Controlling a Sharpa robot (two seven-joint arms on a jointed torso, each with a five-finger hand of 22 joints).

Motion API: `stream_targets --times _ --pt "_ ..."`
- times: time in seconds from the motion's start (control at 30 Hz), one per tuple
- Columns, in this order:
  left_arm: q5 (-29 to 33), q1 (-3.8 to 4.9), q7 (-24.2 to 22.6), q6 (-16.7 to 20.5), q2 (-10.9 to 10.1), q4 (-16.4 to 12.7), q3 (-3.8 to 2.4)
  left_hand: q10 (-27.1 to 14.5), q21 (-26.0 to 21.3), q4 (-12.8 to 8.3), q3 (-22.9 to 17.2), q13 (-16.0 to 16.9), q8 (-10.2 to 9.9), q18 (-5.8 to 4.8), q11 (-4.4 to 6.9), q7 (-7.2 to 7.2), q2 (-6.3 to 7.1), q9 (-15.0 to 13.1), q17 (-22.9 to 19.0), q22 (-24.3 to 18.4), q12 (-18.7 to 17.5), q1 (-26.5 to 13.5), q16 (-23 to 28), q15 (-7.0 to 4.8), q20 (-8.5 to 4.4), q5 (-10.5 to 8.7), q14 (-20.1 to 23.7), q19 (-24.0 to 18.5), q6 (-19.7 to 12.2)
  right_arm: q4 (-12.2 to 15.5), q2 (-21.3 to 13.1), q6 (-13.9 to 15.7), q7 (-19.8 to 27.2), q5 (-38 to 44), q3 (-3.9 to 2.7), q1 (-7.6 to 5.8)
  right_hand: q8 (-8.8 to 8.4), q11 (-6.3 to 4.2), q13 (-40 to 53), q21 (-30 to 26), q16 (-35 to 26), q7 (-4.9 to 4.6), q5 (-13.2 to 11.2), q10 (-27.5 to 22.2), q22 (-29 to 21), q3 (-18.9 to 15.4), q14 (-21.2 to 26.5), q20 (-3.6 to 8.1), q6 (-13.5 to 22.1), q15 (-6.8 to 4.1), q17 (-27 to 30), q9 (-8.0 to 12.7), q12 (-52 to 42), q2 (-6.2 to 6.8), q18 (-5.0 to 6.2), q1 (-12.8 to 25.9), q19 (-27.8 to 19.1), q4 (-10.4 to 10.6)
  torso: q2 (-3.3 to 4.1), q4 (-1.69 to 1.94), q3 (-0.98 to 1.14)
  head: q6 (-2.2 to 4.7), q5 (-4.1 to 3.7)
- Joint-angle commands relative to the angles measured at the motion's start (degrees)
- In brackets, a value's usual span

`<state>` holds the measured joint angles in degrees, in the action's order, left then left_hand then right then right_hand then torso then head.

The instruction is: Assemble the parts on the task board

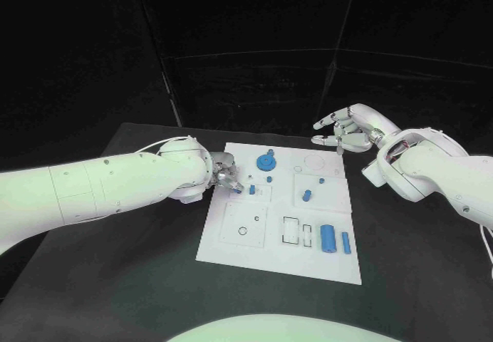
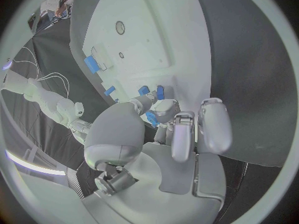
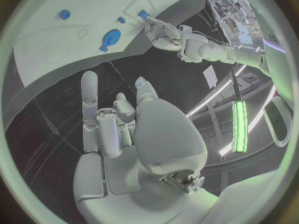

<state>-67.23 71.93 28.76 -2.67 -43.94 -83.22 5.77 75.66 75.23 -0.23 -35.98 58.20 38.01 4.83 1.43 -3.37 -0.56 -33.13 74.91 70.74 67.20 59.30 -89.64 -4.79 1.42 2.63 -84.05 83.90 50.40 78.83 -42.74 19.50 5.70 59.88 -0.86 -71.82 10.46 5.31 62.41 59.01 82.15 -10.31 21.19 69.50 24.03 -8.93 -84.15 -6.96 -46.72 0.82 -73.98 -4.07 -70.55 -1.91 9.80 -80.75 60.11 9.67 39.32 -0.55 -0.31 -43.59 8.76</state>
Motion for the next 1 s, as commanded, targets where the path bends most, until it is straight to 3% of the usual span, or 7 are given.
stream_targets --times 0.03,0.17,0.3,0.77,1.0 --pt "0.52 -0.38 0.94 -4.43 0.39 0.51 0.36 0.27 -0.09 -3.67 -4.14 0.05 0.56 -0.80 0.31 0.88 0.06 -0.18 15.09 0.02 0.14 -1.31 -0.36 -0.48 -0.51 0.09 -5.95 0.95 0.42 0.02 0.03 -0.24 0.50 -0.19 -0.04 -0.10 0.21 -0.08 0.03 -0.40 -0.05 -0.02 0.35 -0.06 -0.06 -0.31 -1.93 0.21 0.31 -0.11 -0.08 -0.01 -0.14 -0.52 0.82 -0.15 0.33 0.17 0.00 -0.08 0.00 -0.04 0.02" --pt "0.64 -0.28 1.07 -5.68 0.81 1.34 0.36 0.19 -0.28 -2.61 -3.05 -0.04 0.81 -0.76 0.41 1.01 0.43 -0.38 15.09 -0.16 0.11 -2.72 -0.36 -0.59 -0.62 0.09 -5.95 0.88 0.39 0.04 0.02 -0.25 0.47 -0.19 -0.04 -0.10 0.21 -0.08 0.03 -0.40 -0.05 -0.02 0.35 -0.06 -0.06 -0.31 -1.93 0.21 0.31 -0.11 -0.08 -0.01 -0.14 -0.52 0.82 -0.15 0.33 0.17 0.00 -0.07 -0.02 -0.04 -0.06" --pt "0.68 -0.21 1.12 -6.16 1.22 2.03 0.36 0.19 -0.29 -1.34 -2.26 0.05 0.95 -0.78 0.51 1.13 -0.06 -0.48 15.09 -0.11 0.22 -3.90 -0.36 -0.68 -0.72 0.09 -5.95 0.89 0.40 0.06 0.02 -0.28 0.50 -0.19 -0.04 -0.10 0.23 -0.07 -0.03 -0.40 -0.06 -0.02 0.35 -0.10 -0.06 -0.32 -1.92 0.21 0.30 -0.11 -0.06 -0.01 -0.11 -0.54 0.82 -0.14 0.33 0.19 0.02 -0.06 0.01 -0.02 -0.09" --pt "0.89 -0.14 1.17 -6.88 1.90 2.88 0.36 0.28 -0.05 -0.78 -1.46 0.25 1.20 -0.85 0.62 1.27 0.04 -0.63 15.09 0.25 0.42 -4.61 -0.36 -0.77 -0.80 0.08 -5.95 0.99 0.63 -0.04 0.11 -0.43 0.50 -0.23 -0.04 -0.10 0.23 -0.07 -0.03 -0.40 -0.06 -0.02 0.35 -0.10 -0.06 -0.32 -1.92 0.21 0.30 -0.11 -0.06 -0.01 -0.11 -0.54 0.82 -0.14 0.33 0.19 0.02 -0.02 -0.02 -0.18 -0.19" --pt "0.91 -0.13 1.17 -7.01 1.98 2.95 0.36 0.38 -0.01 -0.26 0.45 0.38 1.48 -0.87 0.71 1.39 0.96 -0.79 15.09 0.35 0.59 -5.64 -0.36 -0.86 -0.90 0.08 -5.95 1.03 0.93 -0.01 0.04 -0.37 0.51 -0.23 -0.04 -0.10 0.26 -0.07 -0.08 -0.40 -0.12 -0.02 0.36 -0.13 -0.07 -0.36 -1.90 0.21 0.29 -0.11 0.05 -0.01 -0.08 -0.55 0.82 -0.12 0.33 0.24 -0.01 -0.05 -0.04 -0.27 -0.16"
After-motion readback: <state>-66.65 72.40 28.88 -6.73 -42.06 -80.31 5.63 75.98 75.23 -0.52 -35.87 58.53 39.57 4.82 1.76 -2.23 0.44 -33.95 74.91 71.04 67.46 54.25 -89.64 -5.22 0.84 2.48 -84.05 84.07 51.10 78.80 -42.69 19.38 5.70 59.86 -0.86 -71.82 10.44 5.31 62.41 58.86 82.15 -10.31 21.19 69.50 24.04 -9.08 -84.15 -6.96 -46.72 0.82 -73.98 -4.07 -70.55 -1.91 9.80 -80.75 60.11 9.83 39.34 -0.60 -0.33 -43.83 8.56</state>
